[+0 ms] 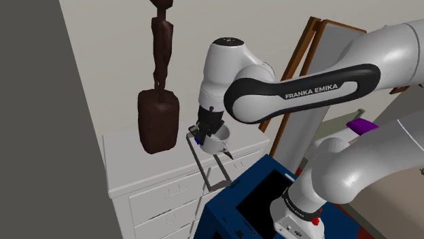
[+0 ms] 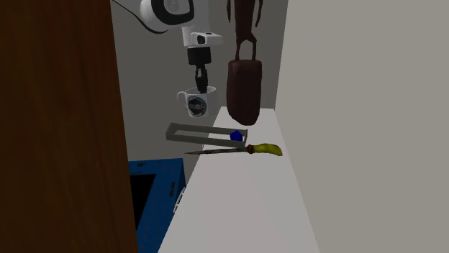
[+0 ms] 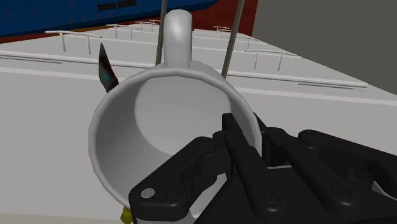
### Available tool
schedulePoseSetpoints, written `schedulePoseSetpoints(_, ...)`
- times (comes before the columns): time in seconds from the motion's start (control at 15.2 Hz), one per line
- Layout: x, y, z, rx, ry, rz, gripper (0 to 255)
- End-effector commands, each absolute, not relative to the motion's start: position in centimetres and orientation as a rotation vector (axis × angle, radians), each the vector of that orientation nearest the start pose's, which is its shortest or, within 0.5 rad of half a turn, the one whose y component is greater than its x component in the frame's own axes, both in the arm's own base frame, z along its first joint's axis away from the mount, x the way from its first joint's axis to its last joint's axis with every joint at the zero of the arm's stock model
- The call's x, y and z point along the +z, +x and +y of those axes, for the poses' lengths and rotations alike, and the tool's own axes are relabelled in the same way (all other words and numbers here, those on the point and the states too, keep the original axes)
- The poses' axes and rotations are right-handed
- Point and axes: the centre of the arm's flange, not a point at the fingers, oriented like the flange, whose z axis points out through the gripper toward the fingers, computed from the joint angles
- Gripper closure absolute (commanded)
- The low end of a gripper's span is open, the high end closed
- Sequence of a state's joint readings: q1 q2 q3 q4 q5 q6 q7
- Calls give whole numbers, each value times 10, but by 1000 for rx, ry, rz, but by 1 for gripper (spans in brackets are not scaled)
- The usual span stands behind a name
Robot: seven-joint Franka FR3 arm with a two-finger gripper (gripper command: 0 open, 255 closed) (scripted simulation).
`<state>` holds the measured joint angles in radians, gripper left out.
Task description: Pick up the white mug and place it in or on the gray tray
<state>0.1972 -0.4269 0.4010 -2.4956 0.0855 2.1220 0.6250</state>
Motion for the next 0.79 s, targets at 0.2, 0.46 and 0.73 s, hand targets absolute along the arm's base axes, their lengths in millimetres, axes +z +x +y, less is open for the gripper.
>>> schedulePoseSetpoints(0.2,401,342,241,-116,-3194,162,255)
schedulePoseSetpoints(0.46,382,342,241,-116,-3194,162,255)
schedulePoseSetpoints(0.73,382,342,241,-116,-3194,162,255)
